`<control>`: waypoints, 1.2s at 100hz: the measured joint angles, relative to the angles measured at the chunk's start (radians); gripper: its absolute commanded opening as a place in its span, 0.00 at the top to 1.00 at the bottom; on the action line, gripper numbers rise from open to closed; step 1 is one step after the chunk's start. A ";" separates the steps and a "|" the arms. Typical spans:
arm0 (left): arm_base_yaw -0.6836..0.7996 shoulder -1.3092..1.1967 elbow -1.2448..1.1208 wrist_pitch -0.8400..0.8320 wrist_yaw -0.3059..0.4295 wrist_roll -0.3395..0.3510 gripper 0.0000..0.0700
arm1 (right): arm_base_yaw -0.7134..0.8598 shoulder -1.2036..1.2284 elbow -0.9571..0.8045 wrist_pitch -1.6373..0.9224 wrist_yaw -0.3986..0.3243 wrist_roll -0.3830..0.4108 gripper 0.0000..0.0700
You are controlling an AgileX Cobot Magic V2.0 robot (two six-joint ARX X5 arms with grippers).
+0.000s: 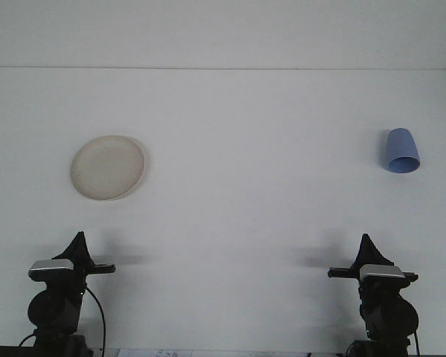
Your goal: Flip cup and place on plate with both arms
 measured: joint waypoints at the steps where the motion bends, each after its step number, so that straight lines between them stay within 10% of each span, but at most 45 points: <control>1: 0.000 0.000 0.000 0.000 0.000 0.000 0.98 | 0.000 0.000 0.000 0.000 0.000 0.000 1.00; 26: 0.000 0.000 0.000 0.000 0.000 0.000 0.98 | 0.000 0.000 0.000 0.006 -0.002 0.014 1.00; 74: 0.000 0.000 0.000 0.000 0.000 0.000 0.98 | 0.000 0.036 0.162 -0.027 0.019 0.325 0.99; 93: 0.000 0.000 0.000 0.000 0.000 0.000 0.98 | 0.000 0.206 0.450 -0.121 0.053 0.241 0.26; 120: 0.000 0.000 0.000 0.000 0.000 0.000 0.98 | -0.003 0.533 0.687 -0.227 0.162 0.054 0.25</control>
